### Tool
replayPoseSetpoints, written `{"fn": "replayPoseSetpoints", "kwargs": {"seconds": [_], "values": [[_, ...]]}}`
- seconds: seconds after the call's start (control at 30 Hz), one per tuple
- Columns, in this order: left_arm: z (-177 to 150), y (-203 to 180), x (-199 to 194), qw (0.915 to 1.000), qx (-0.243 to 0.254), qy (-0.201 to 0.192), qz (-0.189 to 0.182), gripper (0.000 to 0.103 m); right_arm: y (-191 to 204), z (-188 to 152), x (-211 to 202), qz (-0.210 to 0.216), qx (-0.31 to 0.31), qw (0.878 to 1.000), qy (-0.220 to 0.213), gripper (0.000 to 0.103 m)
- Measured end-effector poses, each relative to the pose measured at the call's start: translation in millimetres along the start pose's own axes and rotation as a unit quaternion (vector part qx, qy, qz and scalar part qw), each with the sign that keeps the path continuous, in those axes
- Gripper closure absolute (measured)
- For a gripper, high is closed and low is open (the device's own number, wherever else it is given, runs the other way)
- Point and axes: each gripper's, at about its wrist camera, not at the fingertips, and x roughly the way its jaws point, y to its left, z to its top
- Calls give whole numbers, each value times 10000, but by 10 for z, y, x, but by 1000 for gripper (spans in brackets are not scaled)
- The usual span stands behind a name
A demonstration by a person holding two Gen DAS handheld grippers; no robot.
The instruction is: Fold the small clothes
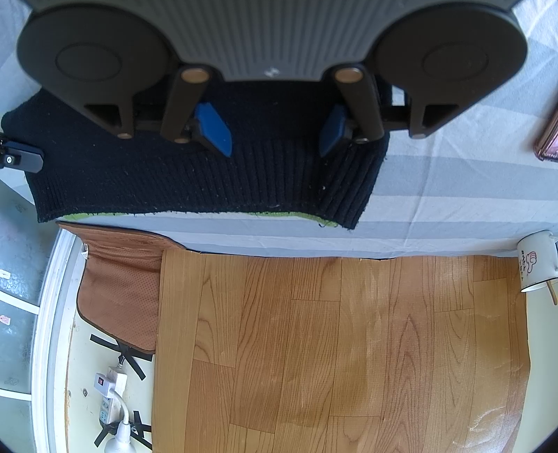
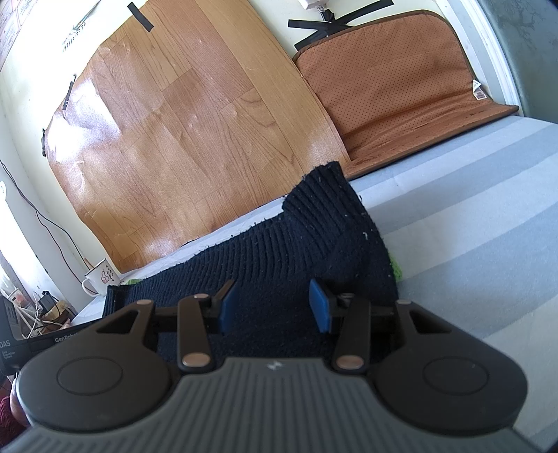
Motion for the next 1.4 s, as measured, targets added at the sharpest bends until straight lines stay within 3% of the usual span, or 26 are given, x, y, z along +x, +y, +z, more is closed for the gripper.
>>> {"fn": "replayPoseSetpoints", "kwargs": {"seconds": [1.23,1.4], "values": [[1,0,0,10000,-27,-1,-21,44,24,1,-7,18,21,10000,-22,52],[-8,2,-19,10000,-75,-1,-66,44,23,-13,-306,46,658,9976,-224,48]]}}
